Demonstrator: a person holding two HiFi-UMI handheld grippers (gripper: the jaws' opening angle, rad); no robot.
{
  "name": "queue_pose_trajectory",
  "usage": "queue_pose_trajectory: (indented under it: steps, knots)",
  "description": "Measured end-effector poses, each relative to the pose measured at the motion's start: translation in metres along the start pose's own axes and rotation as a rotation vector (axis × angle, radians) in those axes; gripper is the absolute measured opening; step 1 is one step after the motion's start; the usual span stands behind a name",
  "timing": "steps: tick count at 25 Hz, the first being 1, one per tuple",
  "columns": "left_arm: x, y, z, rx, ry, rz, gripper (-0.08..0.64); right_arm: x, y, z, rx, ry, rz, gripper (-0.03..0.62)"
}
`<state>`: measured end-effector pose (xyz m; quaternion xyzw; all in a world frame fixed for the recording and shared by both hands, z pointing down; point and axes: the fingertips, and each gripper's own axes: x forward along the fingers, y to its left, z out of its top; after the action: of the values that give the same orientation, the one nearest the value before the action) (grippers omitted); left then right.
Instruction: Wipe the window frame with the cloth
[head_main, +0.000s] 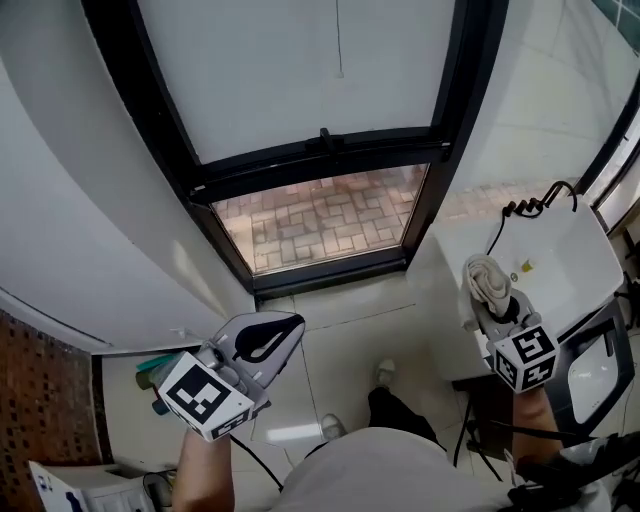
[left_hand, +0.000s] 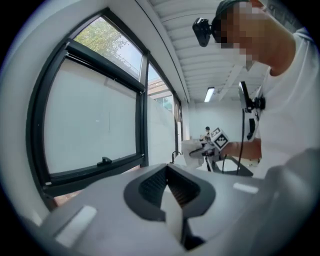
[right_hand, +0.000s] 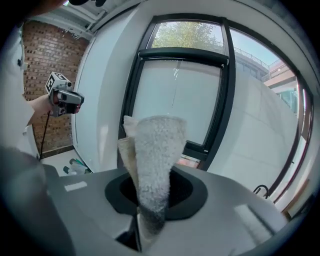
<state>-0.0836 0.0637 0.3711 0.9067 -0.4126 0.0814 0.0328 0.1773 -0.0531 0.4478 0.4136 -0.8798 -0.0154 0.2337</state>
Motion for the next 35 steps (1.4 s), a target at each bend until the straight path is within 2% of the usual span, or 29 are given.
queue_pose_trajectory:
  steps: [7,14,22,35]
  knots:
    - [-0.024,-0.026,-0.002,0.023,-0.003,0.046,0.021,-0.051,0.012,0.007,0.050,-0.073,-0.014,0.071]
    - [-0.009,-0.049,0.013,0.015,-0.020,0.070,0.021,-0.071,0.001,0.010,0.055,-0.122,0.014,0.071]
    - [0.006,-0.062,0.017,0.023,-0.002,0.078,0.021,-0.071,-0.010,0.004,0.085,-0.143,0.048,0.071]
    - [0.016,-0.069,0.015,0.027,0.020,0.102,0.023,-0.062,-0.013,-0.003,0.080,-0.139,0.085,0.071]
